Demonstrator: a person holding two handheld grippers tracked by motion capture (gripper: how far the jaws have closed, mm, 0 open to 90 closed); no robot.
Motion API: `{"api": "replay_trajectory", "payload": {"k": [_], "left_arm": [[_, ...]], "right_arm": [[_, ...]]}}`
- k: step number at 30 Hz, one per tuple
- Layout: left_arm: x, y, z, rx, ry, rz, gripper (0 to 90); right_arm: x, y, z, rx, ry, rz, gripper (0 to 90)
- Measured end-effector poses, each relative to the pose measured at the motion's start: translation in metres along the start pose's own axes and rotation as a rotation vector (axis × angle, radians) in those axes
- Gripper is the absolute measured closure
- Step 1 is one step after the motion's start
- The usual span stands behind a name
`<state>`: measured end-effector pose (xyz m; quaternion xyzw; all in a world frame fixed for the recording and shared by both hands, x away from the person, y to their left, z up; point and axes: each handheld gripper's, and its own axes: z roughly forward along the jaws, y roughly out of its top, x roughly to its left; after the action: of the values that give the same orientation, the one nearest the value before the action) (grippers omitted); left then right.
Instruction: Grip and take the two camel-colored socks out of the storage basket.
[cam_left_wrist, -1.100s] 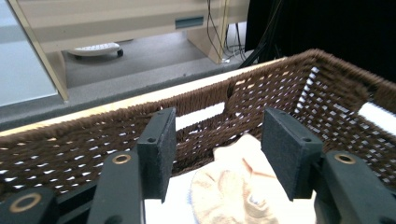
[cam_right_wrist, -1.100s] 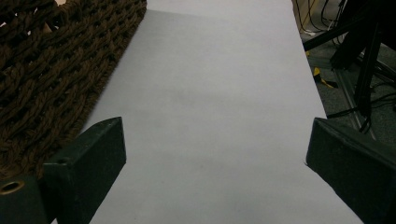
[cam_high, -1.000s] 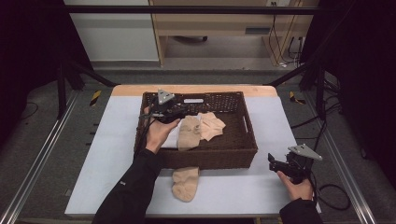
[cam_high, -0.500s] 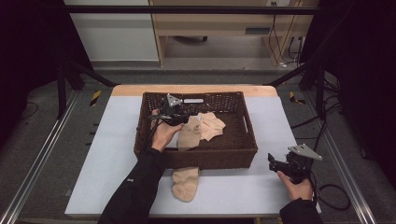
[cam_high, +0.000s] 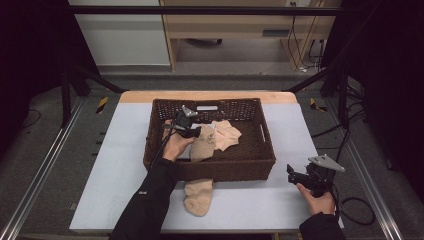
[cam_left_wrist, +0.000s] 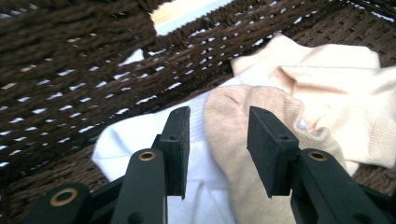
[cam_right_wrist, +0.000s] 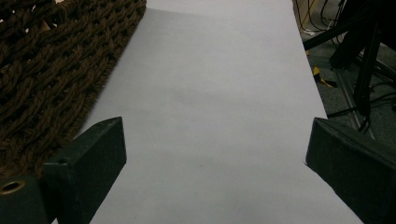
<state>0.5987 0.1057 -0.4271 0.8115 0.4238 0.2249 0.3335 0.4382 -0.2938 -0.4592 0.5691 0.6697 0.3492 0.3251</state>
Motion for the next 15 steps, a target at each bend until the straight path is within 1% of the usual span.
{"api": "replay_trajectory", "payload": {"k": [3, 5, 8, 9, 10, 13, 15], "left_arm": [[-0.0007, -0.001, 0.0023, 0.018, -0.011, 0.0, 58.9], [-0.0013, -0.0016, 0.0039, 0.023, -0.02, -0.01, 58.2], [-0.0019, -0.0019, 0.0052, 0.026, -0.027, -0.01, 56.0], [-0.0017, -0.0029, 0.0069, 0.039, -0.038, -0.018, 55.6], [-0.0017, -0.0029, 0.0069, 0.039, -0.038, -0.018, 54.8], [-0.0022, -0.0043, 0.0094, 0.065, -0.049, -0.017, 53.8], [-0.003, -0.0036, 0.0102, 0.072, -0.063, -0.021, 56.8]], "right_arm": [[-0.0002, -0.0001, 0.0004, 0.0, -0.002, -0.005, 5.3], [0.0001, 0.0, 0.0004, 0.001, 0.0, -0.001, 5.3], [0.0001, -0.0001, 0.0007, 0.003, -0.002, -0.002, 5.4], [0.0002, -0.0001, 0.0006, 0.004, -0.002, -0.001, 5.4], [0.0001, 0.0, 0.0005, 0.002, -0.002, -0.002, 5.4], [0.0, 0.0, 0.0003, 0.0, -0.001, 0.0, 5.4], [0.0, 0.0001, 0.0, -0.001, -0.001, 0.0, 5.4]]}}
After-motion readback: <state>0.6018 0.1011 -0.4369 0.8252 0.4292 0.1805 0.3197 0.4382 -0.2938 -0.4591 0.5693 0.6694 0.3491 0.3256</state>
